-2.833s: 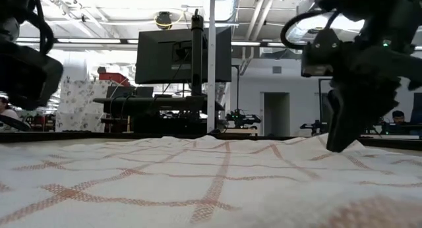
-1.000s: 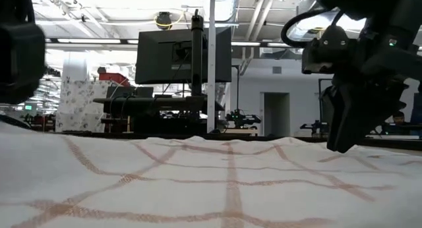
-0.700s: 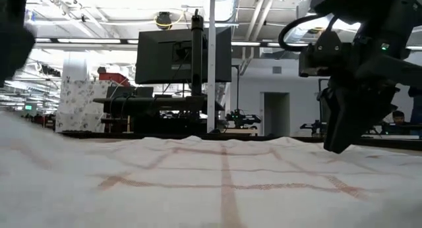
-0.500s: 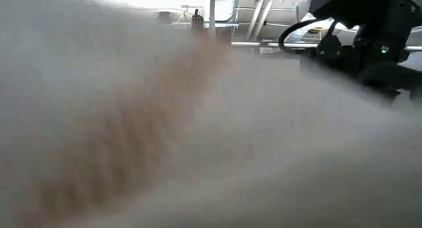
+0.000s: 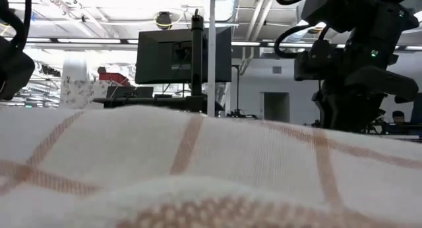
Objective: Roll towel
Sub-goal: Fold the white towel
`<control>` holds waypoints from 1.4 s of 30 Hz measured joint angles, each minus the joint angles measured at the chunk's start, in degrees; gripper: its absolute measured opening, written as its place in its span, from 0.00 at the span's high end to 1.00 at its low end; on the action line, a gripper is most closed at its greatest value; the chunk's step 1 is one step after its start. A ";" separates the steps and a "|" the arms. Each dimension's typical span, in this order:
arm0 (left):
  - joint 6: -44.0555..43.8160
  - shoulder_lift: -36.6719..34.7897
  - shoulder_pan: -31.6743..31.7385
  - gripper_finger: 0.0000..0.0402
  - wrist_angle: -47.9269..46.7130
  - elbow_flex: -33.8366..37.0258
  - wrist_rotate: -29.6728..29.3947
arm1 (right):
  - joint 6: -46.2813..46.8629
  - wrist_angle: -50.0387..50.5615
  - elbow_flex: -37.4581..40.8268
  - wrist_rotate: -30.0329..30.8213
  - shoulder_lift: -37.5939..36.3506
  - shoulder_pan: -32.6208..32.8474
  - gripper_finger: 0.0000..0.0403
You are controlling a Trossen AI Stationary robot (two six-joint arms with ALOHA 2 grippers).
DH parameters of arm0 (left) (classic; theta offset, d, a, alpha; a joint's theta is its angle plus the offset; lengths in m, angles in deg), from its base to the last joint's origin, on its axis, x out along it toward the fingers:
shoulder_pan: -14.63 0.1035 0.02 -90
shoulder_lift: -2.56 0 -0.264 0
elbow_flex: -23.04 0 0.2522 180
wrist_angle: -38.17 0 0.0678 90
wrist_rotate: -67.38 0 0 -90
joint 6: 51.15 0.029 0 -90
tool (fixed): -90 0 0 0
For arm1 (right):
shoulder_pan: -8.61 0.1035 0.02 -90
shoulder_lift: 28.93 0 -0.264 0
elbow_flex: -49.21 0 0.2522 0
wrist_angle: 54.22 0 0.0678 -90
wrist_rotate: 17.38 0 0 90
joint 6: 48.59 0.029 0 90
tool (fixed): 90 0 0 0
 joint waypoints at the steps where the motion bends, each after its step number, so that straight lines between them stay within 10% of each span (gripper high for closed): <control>1: -0.31 -0.70 0.13 0.77 0.15 0.00 0.12 | 0.26 0.01 -0.05 -1.73 -0.05 0.00 0.70; 13: 4.36 -9.05 6.60 0.73 -2.74 -4.27 -7.90 | 4.97 -3.75 -2.01 -8.93 -0.15 -0.22 0.70; 26: 12.94 -11.99 24.03 0.74 -20.20 -6.95 -36.45 | 18.06 -3.10 -2.01 -7.15 -0.10 -9.22 0.70; 42: 52.01 7.16 53.03 0.74 -12.89 -7.17 -24.08 | 19.06 -1.06 0.68 -6.88 -0.04 -23.28 0.70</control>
